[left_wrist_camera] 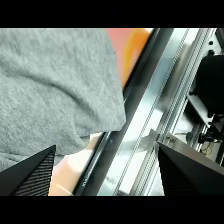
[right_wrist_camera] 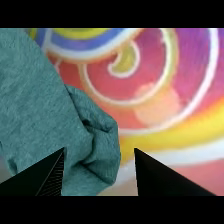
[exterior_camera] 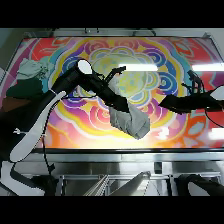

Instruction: Fold the shirts.

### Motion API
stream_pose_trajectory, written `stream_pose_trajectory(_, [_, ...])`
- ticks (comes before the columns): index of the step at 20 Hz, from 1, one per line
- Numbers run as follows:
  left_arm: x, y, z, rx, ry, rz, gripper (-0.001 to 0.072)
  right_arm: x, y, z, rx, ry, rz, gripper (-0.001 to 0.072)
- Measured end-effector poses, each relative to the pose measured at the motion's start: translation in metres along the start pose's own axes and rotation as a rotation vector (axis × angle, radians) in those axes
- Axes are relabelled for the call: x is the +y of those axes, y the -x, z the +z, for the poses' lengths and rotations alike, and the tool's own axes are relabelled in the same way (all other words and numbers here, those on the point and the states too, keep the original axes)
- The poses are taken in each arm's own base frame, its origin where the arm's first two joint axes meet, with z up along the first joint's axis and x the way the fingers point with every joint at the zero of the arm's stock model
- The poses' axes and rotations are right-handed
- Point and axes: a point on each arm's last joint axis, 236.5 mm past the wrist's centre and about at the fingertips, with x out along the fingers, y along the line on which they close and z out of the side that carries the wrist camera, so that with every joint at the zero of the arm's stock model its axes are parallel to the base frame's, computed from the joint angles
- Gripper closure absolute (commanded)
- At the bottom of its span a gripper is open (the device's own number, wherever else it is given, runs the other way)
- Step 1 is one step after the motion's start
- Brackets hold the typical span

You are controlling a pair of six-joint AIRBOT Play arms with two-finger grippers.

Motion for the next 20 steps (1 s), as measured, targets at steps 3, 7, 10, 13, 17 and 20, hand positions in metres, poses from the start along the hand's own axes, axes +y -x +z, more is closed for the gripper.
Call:
stream_pose_trajectory(3, [0.028, 0.032, 0.0, -0.01, 0.087, 0.085, 0.0002, -0.003, -0.003, -0.022, 0.082, -0.005, 0.007, 0.0223])
stream_pose_trajectory(7, [0.083, 0.049, -0.028, -0.012, 0.296, 0.131, 0.0003, 0.013, -0.028, -0.054, 0.173, 0.015, 0.077, 0.0224])
stream_pose_trajectory(10, [0.104, 0.027, -0.041, -0.034, 0.384, 0.066, 0.0004, 0.032, -0.055, -0.067, 0.215, 0.015, 0.151, 0.0224])
stream_pose_trajectory(13, [0.113, -0.002, -0.041, -0.043, 0.417, -0.002, 0.0013, 0.049, -0.081, -0.074, 0.248, -0.016, 0.236, 0.033])
stream_pose_trajectory(17, [0.116, -0.031, -0.027, -0.033, 0.392, -0.037, 0.0382, 0.066, -0.098, -0.074, 0.257, -0.049, 0.335, 0.0464])
stream_pose_trajectory(20, [0.116, -0.038, -0.011, -0.037, 0.357, -0.043, 0.0701, 0.072, -0.101, -0.072, 0.251, -0.054, 0.368, 0.0693])
